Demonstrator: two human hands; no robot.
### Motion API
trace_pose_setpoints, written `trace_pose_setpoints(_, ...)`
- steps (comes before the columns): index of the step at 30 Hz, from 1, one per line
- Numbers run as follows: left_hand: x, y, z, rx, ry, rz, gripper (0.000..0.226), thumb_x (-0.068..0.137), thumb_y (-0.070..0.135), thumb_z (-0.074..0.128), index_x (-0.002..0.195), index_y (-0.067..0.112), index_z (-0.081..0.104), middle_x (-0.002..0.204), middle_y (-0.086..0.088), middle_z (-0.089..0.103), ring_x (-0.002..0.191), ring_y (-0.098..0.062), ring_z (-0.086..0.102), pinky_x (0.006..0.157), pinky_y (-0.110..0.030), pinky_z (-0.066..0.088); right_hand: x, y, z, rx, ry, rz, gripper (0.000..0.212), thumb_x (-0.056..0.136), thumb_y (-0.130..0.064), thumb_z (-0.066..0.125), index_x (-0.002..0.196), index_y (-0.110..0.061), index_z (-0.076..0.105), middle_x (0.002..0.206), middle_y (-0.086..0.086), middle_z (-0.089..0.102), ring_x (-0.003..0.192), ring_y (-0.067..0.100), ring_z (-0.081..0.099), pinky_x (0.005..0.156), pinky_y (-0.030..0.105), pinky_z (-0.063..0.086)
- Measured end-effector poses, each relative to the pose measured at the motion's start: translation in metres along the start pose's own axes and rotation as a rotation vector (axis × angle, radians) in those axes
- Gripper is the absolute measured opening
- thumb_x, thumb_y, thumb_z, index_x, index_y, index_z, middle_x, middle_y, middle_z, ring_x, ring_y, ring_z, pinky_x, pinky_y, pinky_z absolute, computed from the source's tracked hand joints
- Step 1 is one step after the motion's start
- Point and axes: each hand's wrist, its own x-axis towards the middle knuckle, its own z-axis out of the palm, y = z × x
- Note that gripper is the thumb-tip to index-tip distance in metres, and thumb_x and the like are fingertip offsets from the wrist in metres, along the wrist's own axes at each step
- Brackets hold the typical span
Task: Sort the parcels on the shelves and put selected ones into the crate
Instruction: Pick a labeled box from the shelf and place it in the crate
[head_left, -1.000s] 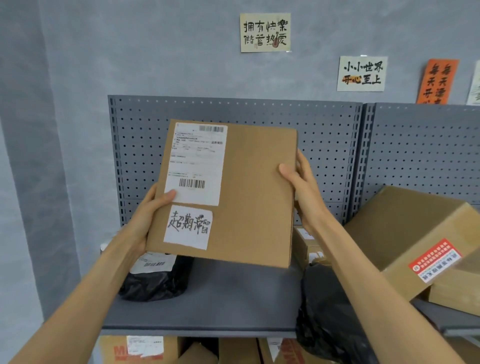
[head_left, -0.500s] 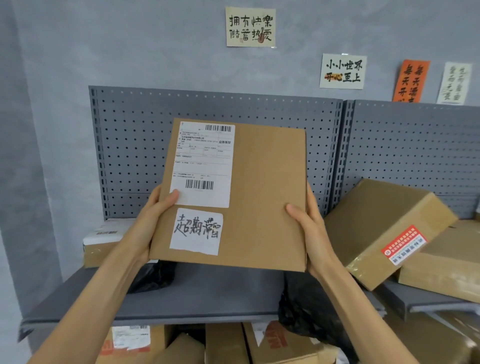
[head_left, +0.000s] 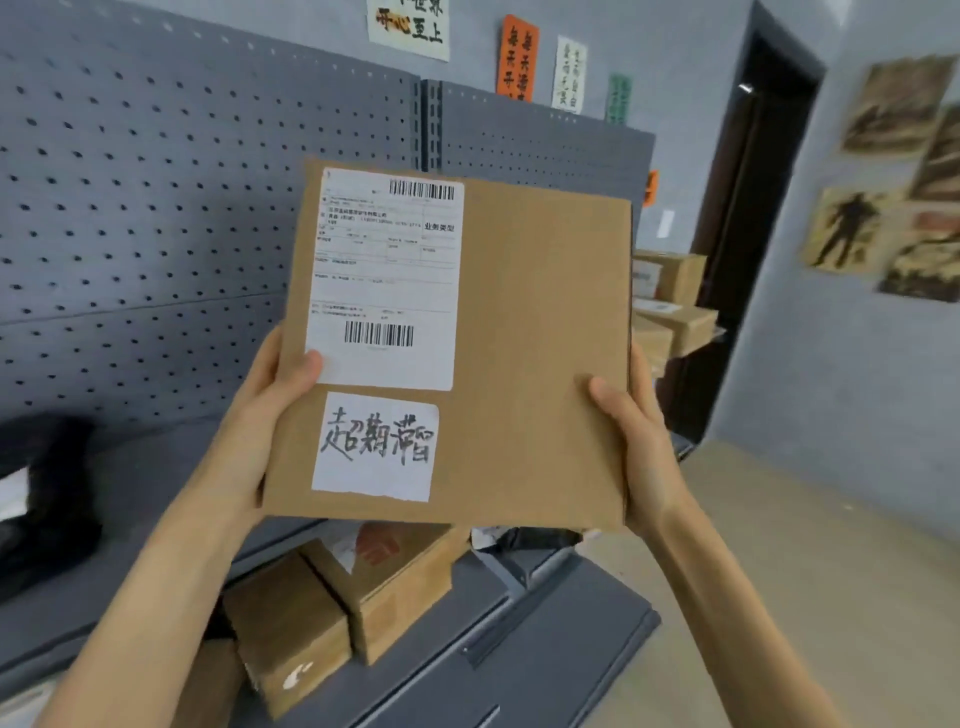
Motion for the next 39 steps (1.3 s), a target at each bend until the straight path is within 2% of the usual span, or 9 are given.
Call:
trace_pose_setpoints(2, -0.002, -0.017, 0.028, -0.034, -0.100, -0.035, 0.069, 0.060, 0.056, 0.072, 0.125, 0.046, 0.052, 0.104, 0.010, 0.074, 0.079, -0.012, 0.073, 0.054, -0.028, 0.058, -0.029, -0.012, -0.031, -0.082, 0.077, -0.014, 0.066, 0.086, -0.030, 0.055, 0.146, -0.044, 0.031, 0.141, -0.013, 0.051, 0.121, 0.014, 0.058, 0.092, 0.037, 0.054)
trace_pose_setpoints(5, -0.009, -0.044, 0.083, -0.092, -0.278, -0.099, 0.087, 0.037, 0.065, 0.084, 0.118, 0.051, 0.054, 0.102, 0.009, 0.074, 0.079, -0.015, 0.073, 0.054, -0.029, 0.058, -0.077, -0.035, -0.081, -0.178, 0.237, 0.007, 0.067, 0.086, -0.033, 0.056, 0.146, -0.046, 0.031, 0.143, -0.017, 0.048, 0.125, 0.013, 0.055, 0.097, 0.042, 0.051)
trace_pose_setpoints(8, -0.027, -0.065, 0.152, -0.197, -0.439, -0.204, 0.068, 0.057, 0.049, 0.079, 0.119, 0.049, 0.053, 0.105, 0.008, 0.074, 0.081, -0.014, 0.074, 0.054, -0.027, 0.057, -0.132, -0.065, -0.131, -0.250, 0.411, 0.000, 0.067, 0.086, -0.033, 0.057, 0.146, -0.047, 0.031, 0.146, -0.015, 0.045, 0.128, 0.016, 0.053, 0.102, 0.049, 0.047)
trace_pose_setpoints(10, -0.045, -0.075, 0.200, -0.213, -0.553, -0.244, 0.071, 0.055, 0.050, 0.079, 0.120, 0.050, 0.052, 0.102, 0.009, 0.075, 0.080, -0.014, 0.074, 0.053, -0.027, 0.057, -0.172, -0.087, -0.160, -0.273, 0.531, -0.007, 0.070, 0.086, -0.030, 0.057, 0.148, -0.046, 0.028, 0.147, -0.014, 0.044, 0.127, 0.015, 0.054, 0.102, 0.049, 0.047)
trace_pose_setpoints(16, -0.123, -0.086, 0.340, -0.240, -0.836, -0.302, 0.056, 0.076, 0.023, 0.060, 0.129, 0.038, 0.049, 0.098, 0.004, 0.075, 0.071, -0.016, 0.073, 0.051, -0.028, 0.057, -0.301, -0.160, -0.229, -0.339, 0.833, -0.061, 0.072, 0.082, -0.024, 0.058, 0.147, -0.040, 0.031, 0.139, -0.010, 0.055, 0.115, 0.015, 0.063, 0.083, 0.031, 0.057)
trace_pose_setpoints(20, -0.206, -0.090, 0.432, -0.282, -1.043, -0.351, 0.057, 0.072, 0.029, 0.063, 0.125, 0.047, 0.051, 0.104, 0.005, 0.074, 0.076, -0.018, 0.074, 0.054, -0.031, 0.059, -0.397, -0.210, -0.272, -0.408, 1.014, -0.071, 0.071, 0.082, -0.026, 0.058, 0.146, -0.044, 0.030, 0.135, -0.009, 0.055, 0.110, 0.015, 0.065, 0.079, 0.031, 0.057)
trace_pose_setpoints(30, -0.445, -0.110, 0.633, -0.303, -1.415, -0.518, 0.052, 0.079, 0.025, 0.058, 0.129, 0.039, 0.049, 0.111, 0.001, 0.072, 0.079, -0.025, 0.073, 0.059, -0.038, 0.061, -0.637, -0.311, -0.367, -0.536, 1.399, -0.021, 0.064, 0.081, -0.035, 0.057, 0.136, -0.053, 0.032, 0.135, -0.012, 0.050, 0.105, 0.008, 0.065, 0.076, 0.026, 0.057)
trace_pose_setpoints(33, -0.496, -0.115, 0.676, -0.281, -1.508, -0.547, 0.059, 0.080, 0.025, 0.058, 0.136, 0.037, 0.044, 0.113, 0.001, 0.071, 0.082, -0.025, 0.073, 0.062, -0.039, 0.061, -0.686, -0.326, -0.387, -0.549, 1.496, -0.020, 0.069, 0.080, -0.035, 0.058, 0.142, -0.048, 0.030, 0.136, -0.012, 0.050, 0.105, 0.008, 0.065, 0.076, 0.025, 0.056)
trace_pose_setpoints(39, -0.588, -0.134, 0.768, -0.201, -1.706, -0.599, 0.062, 0.075, 0.028, 0.062, 0.134, 0.038, 0.045, 0.104, 0.003, 0.074, 0.073, -0.022, 0.073, 0.053, -0.034, 0.059, -0.767, -0.338, -0.431, -0.521, 1.735, -0.020, 0.071, 0.079, -0.031, 0.059, 0.143, -0.043, 0.031, 0.135, -0.011, 0.052, 0.102, 0.006, 0.067, 0.074, 0.024, 0.056)
